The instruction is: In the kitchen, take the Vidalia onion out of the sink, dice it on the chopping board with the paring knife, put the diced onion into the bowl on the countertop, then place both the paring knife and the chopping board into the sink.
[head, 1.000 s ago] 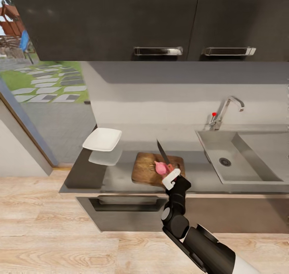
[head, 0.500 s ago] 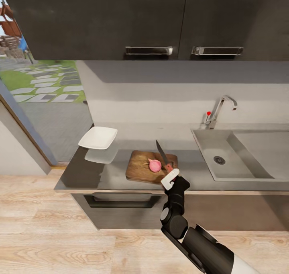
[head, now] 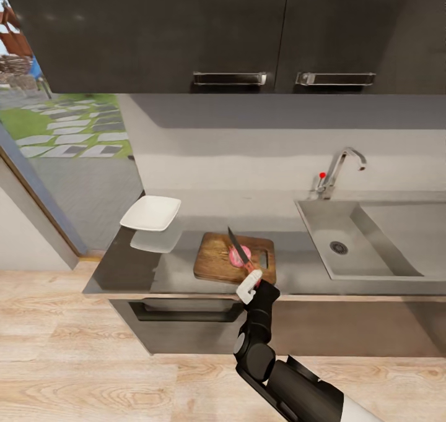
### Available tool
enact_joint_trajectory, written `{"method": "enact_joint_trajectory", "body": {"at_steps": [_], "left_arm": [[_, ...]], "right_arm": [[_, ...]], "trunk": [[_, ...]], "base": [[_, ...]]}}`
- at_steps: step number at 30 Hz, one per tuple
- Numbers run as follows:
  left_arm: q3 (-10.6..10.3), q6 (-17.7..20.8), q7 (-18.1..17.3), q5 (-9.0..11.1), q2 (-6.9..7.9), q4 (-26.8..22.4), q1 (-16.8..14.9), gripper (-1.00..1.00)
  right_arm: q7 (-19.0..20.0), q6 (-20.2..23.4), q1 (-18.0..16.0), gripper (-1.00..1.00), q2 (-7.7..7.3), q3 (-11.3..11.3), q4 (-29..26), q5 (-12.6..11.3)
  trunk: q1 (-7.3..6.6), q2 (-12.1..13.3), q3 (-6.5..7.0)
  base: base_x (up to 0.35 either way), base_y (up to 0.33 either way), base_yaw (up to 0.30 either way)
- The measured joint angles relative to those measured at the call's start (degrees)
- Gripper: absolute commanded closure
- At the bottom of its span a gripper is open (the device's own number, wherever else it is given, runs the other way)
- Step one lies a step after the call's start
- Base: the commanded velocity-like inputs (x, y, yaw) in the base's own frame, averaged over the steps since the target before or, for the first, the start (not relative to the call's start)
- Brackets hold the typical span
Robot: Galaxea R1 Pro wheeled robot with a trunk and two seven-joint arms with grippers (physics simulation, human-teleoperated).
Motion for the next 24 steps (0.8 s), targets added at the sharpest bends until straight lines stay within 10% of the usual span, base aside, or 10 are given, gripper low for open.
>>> {"method": "enact_joint_trajectory", "body": {"at_steps": [24], "left_arm": [[0.0, 0.0, 0.0, 0.0, 0.00, 0.0, 0.0, -1.00]], "right_arm": [[-0.1, -0.1, 0.0, 1.00, 0.01, 0.0, 0.1, -0.1]], "trunk": [[0.04, 0.0, 0.01]], "base": [[0.001, 0.000, 0.000]]}}
